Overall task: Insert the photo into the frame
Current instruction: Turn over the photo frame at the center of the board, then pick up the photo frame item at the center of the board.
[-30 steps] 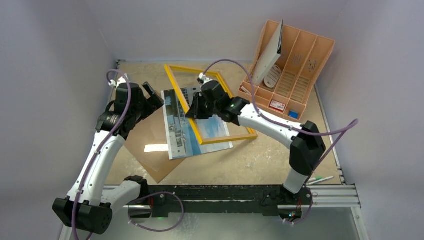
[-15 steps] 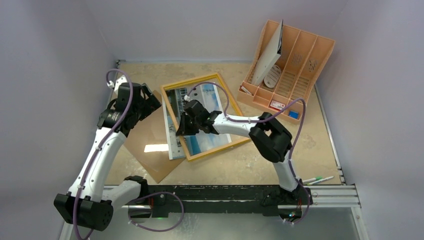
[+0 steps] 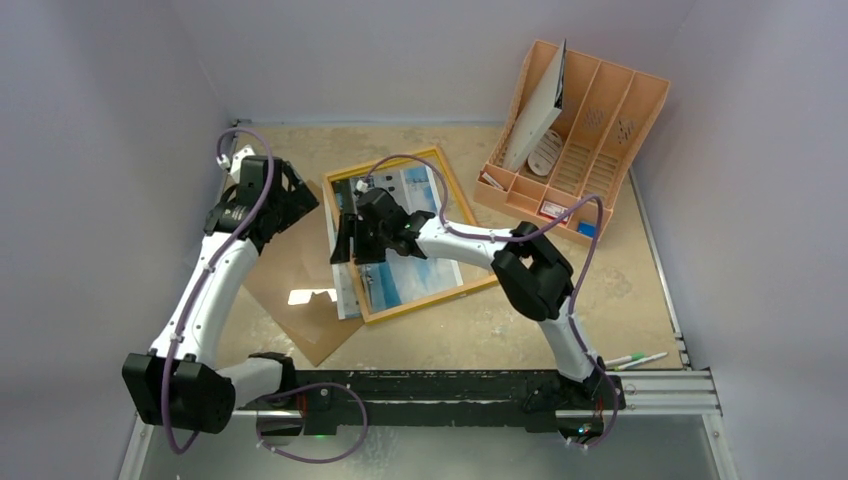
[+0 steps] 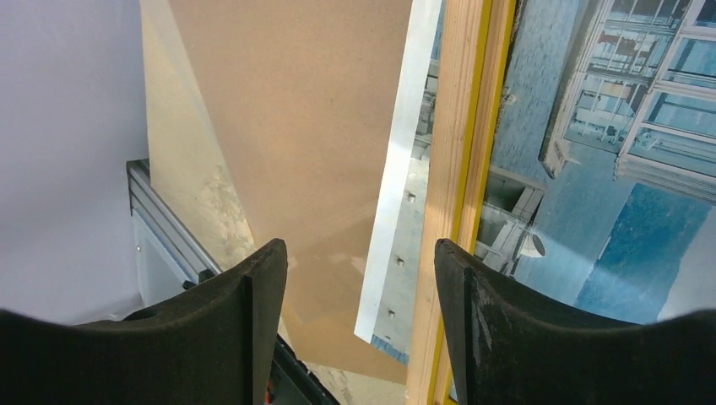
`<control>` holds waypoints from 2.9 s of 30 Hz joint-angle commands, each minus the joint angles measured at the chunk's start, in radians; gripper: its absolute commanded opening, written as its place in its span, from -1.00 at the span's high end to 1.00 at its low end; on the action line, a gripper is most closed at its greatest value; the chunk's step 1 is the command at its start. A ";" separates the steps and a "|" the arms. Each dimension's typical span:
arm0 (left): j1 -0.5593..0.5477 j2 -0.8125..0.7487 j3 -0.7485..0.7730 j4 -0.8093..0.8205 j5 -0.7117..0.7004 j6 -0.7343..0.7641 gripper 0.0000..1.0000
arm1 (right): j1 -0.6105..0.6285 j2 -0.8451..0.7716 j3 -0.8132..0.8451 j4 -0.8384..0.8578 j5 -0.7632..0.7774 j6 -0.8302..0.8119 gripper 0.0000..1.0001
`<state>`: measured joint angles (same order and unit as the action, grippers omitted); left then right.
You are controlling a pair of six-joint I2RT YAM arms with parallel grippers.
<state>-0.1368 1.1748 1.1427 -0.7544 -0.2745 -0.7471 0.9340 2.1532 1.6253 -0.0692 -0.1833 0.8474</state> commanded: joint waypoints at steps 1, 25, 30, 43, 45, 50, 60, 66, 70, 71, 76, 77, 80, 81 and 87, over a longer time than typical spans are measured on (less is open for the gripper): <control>0.064 0.033 -0.001 0.083 -0.022 0.045 -0.86 | -0.035 -0.087 0.029 -0.042 -0.001 -0.049 -0.33; 0.681 0.203 -0.360 0.544 0.019 0.022 -0.83 | -0.336 -0.238 -0.188 -0.111 -0.015 -0.256 -0.24; 0.683 0.220 -0.406 0.486 0.007 -0.041 -0.81 | -0.340 -0.224 -0.185 -0.113 -0.029 -0.257 -0.23; 0.684 0.164 -0.629 0.656 0.100 -0.134 -0.85 | -0.341 -0.176 -0.171 -0.098 -0.111 -0.270 -0.17; 0.684 0.133 -0.666 0.698 0.103 -0.151 -0.84 | -0.338 -0.155 -0.138 -0.062 -0.134 -0.291 -0.15; 0.688 0.102 -0.704 0.719 0.130 -0.164 -0.85 | -0.295 -0.056 -0.011 -0.021 -0.210 -0.301 -0.09; 0.724 0.123 -0.760 0.736 0.263 -0.198 -0.82 | -0.077 0.196 0.305 0.028 -0.156 -0.327 -0.07; 0.726 0.142 -0.791 0.761 0.270 -0.229 -0.80 | -0.006 0.319 0.419 0.005 -0.086 -0.352 -0.09; 0.727 0.140 -0.792 0.756 0.270 -0.225 -0.79 | 0.013 0.355 0.450 -0.023 -0.038 -0.370 -0.09; 0.726 0.139 -0.793 0.756 0.270 -0.224 -0.79 | 0.021 0.358 0.450 -0.029 -0.025 -0.379 -0.09; 0.729 0.127 -0.795 0.756 0.302 -0.223 -0.79 | 0.048 0.391 0.451 -0.101 0.026 -0.401 -0.08; 0.729 0.124 -0.793 0.757 0.310 -0.220 -0.79 | 0.051 0.398 0.447 -0.118 0.031 -0.403 -0.08; 0.730 0.110 -0.787 0.780 0.345 -0.214 -0.79 | 0.052 0.425 0.433 -0.175 0.041 -0.402 -0.08; 0.730 0.102 -0.788 0.790 0.356 -0.215 -0.79 | 0.052 0.436 0.432 -0.195 0.039 -0.400 -0.08; 0.735 0.046 -0.799 0.847 0.416 -0.241 -0.76 | 0.052 0.489 0.419 -0.275 -0.003 -0.389 -0.07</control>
<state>0.6064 1.2381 0.3840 0.1799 -0.0238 -0.9428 0.9813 2.5221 2.0777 -0.1081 -0.2005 0.4732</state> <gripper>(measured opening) 0.890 0.535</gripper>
